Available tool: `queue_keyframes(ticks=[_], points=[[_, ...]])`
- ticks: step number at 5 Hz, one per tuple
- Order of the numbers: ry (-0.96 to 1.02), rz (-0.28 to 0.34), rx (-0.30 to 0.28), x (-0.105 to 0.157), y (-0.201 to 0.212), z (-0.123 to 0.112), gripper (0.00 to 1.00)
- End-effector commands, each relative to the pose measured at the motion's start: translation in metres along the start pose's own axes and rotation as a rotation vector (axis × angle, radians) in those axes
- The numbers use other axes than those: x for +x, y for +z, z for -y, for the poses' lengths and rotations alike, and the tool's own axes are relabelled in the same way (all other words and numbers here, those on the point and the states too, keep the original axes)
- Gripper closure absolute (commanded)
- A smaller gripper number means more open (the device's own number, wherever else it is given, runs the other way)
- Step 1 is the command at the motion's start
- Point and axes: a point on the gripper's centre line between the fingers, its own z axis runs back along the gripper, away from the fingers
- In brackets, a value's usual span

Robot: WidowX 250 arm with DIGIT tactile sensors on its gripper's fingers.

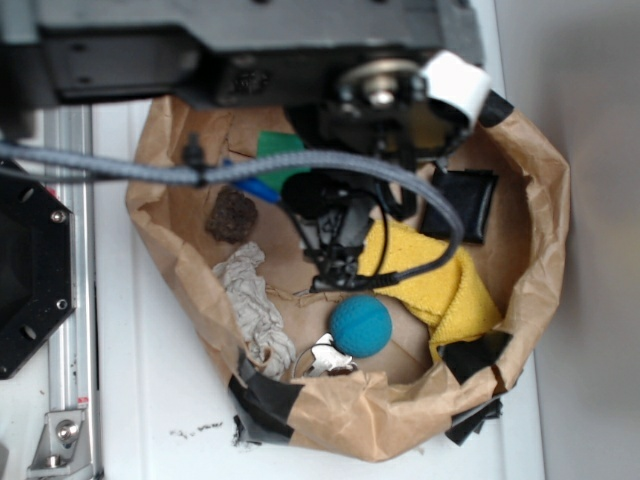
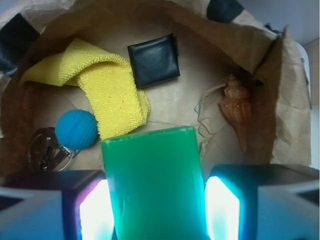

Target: Grab the green block.

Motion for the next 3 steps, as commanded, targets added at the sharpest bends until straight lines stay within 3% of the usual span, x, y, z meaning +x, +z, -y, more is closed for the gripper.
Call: queue_keyframes(ticks=[1, 3], points=[[0.01, 0.051, -0.005, 0.0029, 0.0, -0.0002, 1.0], [0.012, 0.066, -0.007, 0.0003, -0.0038, 0.0003, 1.0]])
